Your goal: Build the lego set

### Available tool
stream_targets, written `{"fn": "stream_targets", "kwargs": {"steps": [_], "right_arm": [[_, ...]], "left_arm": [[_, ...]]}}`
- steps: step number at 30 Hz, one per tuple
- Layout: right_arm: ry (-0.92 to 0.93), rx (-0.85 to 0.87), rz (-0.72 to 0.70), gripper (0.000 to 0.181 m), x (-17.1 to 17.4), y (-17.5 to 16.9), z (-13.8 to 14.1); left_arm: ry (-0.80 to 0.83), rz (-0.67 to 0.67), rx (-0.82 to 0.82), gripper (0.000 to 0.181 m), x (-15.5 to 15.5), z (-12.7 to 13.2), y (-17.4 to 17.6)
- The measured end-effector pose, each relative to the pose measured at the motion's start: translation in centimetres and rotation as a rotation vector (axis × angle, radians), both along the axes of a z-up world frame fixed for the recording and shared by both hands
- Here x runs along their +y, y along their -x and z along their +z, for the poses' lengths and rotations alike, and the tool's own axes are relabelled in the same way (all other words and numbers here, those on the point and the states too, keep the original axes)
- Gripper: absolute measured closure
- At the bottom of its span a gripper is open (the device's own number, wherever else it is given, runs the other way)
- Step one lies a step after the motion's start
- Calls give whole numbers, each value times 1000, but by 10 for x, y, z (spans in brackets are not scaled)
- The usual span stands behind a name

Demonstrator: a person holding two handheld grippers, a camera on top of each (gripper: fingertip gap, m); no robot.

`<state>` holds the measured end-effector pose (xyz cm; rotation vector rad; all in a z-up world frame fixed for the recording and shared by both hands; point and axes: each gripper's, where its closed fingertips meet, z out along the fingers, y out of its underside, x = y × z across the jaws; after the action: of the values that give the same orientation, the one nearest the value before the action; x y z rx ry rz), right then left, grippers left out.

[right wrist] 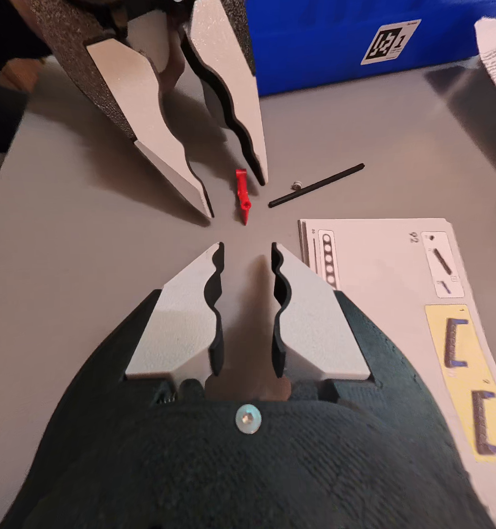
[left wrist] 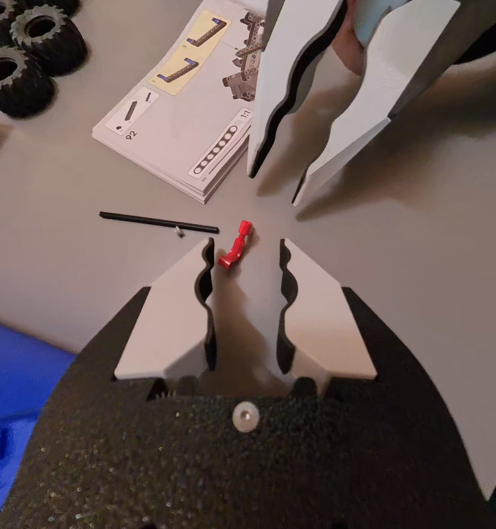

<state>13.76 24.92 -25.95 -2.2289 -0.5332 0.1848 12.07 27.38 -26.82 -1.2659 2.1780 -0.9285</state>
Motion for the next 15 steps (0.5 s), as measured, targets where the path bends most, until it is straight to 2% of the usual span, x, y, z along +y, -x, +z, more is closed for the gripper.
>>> {"fn": "stream_targets", "kwargs": {"steps": [2,5,9,13,15], "right_arm": [[5,30,-23,149,6,-1,-3],[-19,53,-2,151,14,6,-1],[-24,28,38,156,23,13,-7],[-86,11,99,167,29,18,-1],[-79,15,120,170,29,19,-3]], "left_arm": [[-46,-20,-6,136,3,2,2],[-136,-17,9,142,14,3,6],[-79,8,44,150,16,0,3],[-124,-69,28,160,13,-5,1],[-131,-126,39,171,8,-9,4]]}}
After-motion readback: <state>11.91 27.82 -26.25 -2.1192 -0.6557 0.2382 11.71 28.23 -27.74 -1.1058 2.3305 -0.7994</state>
